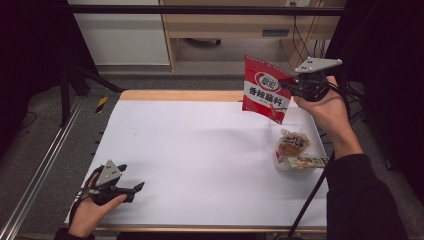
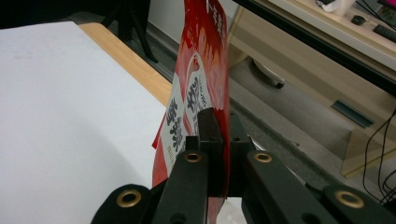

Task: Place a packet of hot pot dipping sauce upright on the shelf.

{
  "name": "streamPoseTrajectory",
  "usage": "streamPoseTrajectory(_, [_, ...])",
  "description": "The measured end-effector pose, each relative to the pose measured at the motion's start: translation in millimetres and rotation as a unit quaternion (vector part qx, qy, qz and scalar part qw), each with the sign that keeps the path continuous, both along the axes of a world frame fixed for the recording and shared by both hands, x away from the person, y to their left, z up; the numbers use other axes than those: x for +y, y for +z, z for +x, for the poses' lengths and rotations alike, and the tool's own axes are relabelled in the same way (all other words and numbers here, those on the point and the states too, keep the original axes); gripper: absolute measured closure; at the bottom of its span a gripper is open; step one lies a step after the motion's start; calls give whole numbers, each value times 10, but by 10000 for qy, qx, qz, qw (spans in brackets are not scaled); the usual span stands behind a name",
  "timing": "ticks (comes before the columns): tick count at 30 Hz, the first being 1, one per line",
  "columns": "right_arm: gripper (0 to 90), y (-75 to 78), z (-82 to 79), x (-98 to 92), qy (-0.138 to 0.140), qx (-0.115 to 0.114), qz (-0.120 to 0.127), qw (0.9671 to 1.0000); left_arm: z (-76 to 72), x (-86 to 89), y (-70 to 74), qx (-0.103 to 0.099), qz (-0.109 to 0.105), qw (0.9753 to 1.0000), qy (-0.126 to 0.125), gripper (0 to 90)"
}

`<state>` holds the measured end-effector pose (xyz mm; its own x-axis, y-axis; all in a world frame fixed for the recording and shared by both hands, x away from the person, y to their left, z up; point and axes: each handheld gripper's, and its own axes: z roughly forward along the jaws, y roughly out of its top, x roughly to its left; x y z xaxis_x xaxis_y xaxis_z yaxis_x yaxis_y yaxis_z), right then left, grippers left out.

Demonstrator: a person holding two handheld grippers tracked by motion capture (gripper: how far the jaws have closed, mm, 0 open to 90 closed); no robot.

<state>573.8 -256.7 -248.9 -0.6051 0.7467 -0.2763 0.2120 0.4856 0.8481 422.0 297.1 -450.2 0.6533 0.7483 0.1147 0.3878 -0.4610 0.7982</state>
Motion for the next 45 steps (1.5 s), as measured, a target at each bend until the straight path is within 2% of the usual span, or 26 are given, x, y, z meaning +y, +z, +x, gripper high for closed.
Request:
streamPoseTrajectory(3, [898, -25, 1, -50, -43, 16, 15, 10000, -1, -1, -2, 8, 6, 10000, 2, 121])
streamPoseTrajectory(9, [899, -123, -56, -259, -318, 22, 91, 9995, -4, -7, -5, 11, 26, 10000, -16, 122])
streamPoseTrajectory(10, [899, -141, -83, -340, -415, 40, 126, 9991, -5, -7, -4, 9, 27, 10000, -17, 121])
streamPoseTrajectory(14, [899, -138, -146, -489, -541, -18, 187, 9984, 1, -9, -7, 16, 32, 10000, -7, 121])
streamPoseTrajectory(21, [899, -175, -230, -675, -725, 12, 241, 9971, 2, -14, -13, 26, 78, 10000, -7, 121])
streamPoseTrajectory(28, [898, -294, -237, -737, -832, 150, 107, 9964, 0, -16, -12, 20, 76, 10000, -10, 121])
streamPoseTrajectory(37, [898, -408, -203, -781, -952, 232, 135, 9951, 5, -15, -14, 31, 88, 10000, -25, 121])
streamPoseTrajectory(45, [898, -606, -134, -749, -915, 345, 201, 9950, -1, -21, -16, 29, 101, 9999, -34, 121])
